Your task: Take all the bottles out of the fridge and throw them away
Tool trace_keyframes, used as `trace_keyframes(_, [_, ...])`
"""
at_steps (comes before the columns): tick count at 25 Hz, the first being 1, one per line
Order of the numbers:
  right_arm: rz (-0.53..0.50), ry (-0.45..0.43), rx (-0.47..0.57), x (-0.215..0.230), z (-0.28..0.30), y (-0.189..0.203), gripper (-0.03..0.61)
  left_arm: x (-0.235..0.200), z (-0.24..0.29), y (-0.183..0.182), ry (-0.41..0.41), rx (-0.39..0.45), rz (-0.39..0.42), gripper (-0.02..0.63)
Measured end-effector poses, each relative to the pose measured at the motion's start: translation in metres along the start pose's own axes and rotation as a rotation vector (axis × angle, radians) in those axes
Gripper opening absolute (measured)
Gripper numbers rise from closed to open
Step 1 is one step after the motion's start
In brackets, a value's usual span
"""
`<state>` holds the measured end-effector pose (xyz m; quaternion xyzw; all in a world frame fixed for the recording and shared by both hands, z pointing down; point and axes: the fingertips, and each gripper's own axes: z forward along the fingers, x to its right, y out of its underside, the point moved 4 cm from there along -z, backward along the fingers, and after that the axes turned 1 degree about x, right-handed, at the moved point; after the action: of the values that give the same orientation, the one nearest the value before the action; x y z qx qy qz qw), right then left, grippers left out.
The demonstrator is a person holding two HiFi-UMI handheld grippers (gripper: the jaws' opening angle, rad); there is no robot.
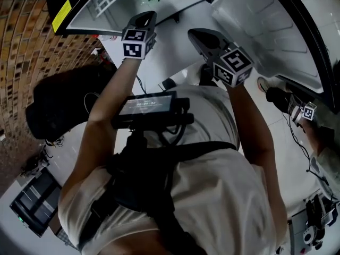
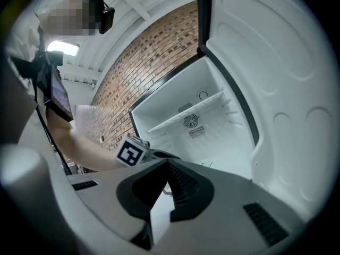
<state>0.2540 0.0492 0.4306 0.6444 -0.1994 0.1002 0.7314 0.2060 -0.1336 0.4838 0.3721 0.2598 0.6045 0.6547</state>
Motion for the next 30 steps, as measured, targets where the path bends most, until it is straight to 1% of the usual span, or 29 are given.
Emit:
trace_keyframes(2, [0.005,0.008,-0.005,0.004,-0.005,0.003,0.005,-0.012,0.023,0.005,-0.013,-0.047,-0.003,0.006])
trace_keyframes(4, [0.015,0.018,-0.014,0.007,-0.008,0.007,0.005,-0.028,0.044,0.012,-0.038,-0.094,-0.026,0.006])
trace_keyframes(5, [0.017,0.021,-0.019,0.009,-0.009,0.008,0.005,-0.04,0.053,0.017,-0.064,-0.12,-0.056,0.023])
trace_keyframes(8, [0.026,0.025,-0.029,0.007,-0.008,0.01,0.005,-0.072,0.067,0.029,-0.147,-0.176,-0.197,0.023])
trace_keyframes(9, [0.031,0.031,-0.031,0.005,-0.008,0.01,0.006,-0.08,0.068,0.031,-0.167,-0.184,-0.218,0.023])
trace_keyframes(10, [0.033,0.038,-0.032,0.004,-0.009,0.011,0.006,-0.084,0.071,0.031,-0.178,-0.189,-0.215,0.025])
trace_keyframes(11, [0.036,0.045,-0.03,0.004,-0.01,0.012,0.005,-0.087,0.074,0.032,-0.178,-0.198,-0.193,0.044])
trace_keyframes(13, [0.046,0.057,-0.021,0.012,-0.011,0.015,0.005,-0.086,0.09,0.036,-0.153,-0.224,-0.114,0.15])
trace_keyframes(14, [0.053,0.062,-0.022,0.017,-0.012,0.017,0.005,-0.085,0.1,0.039,-0.137,-0.238,-0.074,0.172])
trace_keyframes(16, [0.064,0.069,-0.027,0.025,-0.013,0.02,0.006,-0.084,0.115,0.045,-0.118,-0.265,-0.025,0.172])
trace_keyframes(19, [0.065,0.088,-0.035,0.026,-0.015,0.022,0.005,-0.088,0.129,0.05,-0.111,-0.294,-0.023,0.172])
trace_keyframes(21, [0.065,0.109,-0.037,0.025,-0.017,0.021,0.005,-0.094,0.14,0.055,-0.109,-0.309,-0.058,0.172])
trace_keyframes(23, [0.072,0.131,-0.034,0.024,-0.02,0.02,0.005,-0.104,0.145,0.064,-0.124,-0.338,-0.112,0.172])
trace_keyframes(25, [0.081,0.154,-0.037,0.025,-0.024,0.021,0.005,-0.111,0.145,0.07,-0.14,-0.364,-0.182,0.187])
trace_keyframes(27, [0.082,0.17,-0.042,0.029,-0.031,0.023,0.005,-0.109,0.147,0.073,-0.129,-0.364,-0.263,0.182])
trace_keyframes(29, [0.071,0.173,-0.05,0.032,-0.034,0.023,0.005,-0.105,0.147,0.072,-0.124,-0.357,-0.294,0.15])
trace_keyframes(30, [0.066,0.169,-0.046,0.032,-0.033,0.021,0.006,-0.106,0.145,0.074,-0.134,-0.364,-0.302,0.073])
